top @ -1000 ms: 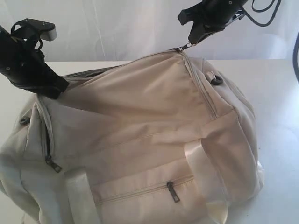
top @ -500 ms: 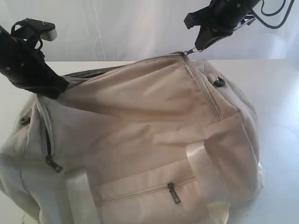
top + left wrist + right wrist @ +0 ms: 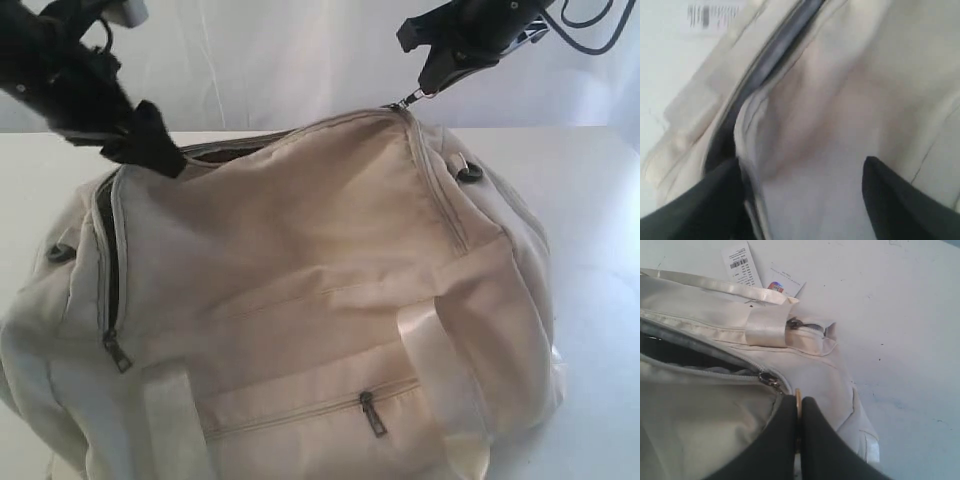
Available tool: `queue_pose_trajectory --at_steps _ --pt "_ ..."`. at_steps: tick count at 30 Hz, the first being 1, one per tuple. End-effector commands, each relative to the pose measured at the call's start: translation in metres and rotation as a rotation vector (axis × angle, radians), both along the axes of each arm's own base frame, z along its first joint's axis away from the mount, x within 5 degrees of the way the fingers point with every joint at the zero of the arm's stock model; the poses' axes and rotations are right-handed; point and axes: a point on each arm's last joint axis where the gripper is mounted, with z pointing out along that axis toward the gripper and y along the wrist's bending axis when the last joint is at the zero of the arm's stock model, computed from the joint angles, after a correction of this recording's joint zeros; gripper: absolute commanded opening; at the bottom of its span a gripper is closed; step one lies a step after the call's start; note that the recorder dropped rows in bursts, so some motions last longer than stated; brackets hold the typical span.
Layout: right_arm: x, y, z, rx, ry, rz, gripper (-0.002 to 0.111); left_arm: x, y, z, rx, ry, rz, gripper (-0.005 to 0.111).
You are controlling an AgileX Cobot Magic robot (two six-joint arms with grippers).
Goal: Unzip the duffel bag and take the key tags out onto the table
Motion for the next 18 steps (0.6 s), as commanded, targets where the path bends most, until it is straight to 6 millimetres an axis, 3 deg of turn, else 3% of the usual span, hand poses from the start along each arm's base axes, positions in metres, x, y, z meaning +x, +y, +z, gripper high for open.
queue_pose_trajectory --at_steps 1,4,6,9,14,18 --pt "-0.002 -0.007 0.008 -0.013 -0.040 -0.010 0.000 0.014 -0.060 0.018 -0.034 -0.124 -0.204 0.071" --pt "-0.003 -0.005 0.009 0.011 -0.039 -0.003 0.000 0.042 -0.098 0.021 -0.053 -0.202 -0.275 0.071" --pt "-0.003 -0.005 0.009 0.013 -0.038 -0.003 0.000 0.058 -0.115 0.012 -0.041 -0.264 -0.318 0.070" --pt "-0.002 -0.005 0.009 0.012 -0.046 -0.004 0.000 0.065 -0.135 -0.005 -0.027 -0.315 -0.385 0.070" --pt "-0.002 -0.005 0.003 0.012 -0.030 -0.006 0.000 0.080 -0.147 -0.015 -0.042 -0.416 -0.331 0.070" --pt "-0.002 -0.005 0.003 0.012 -0.035 -0.008 0.000 0.083 -0.149 -0.022 -0.038 -0.403 -0.331 0.055"
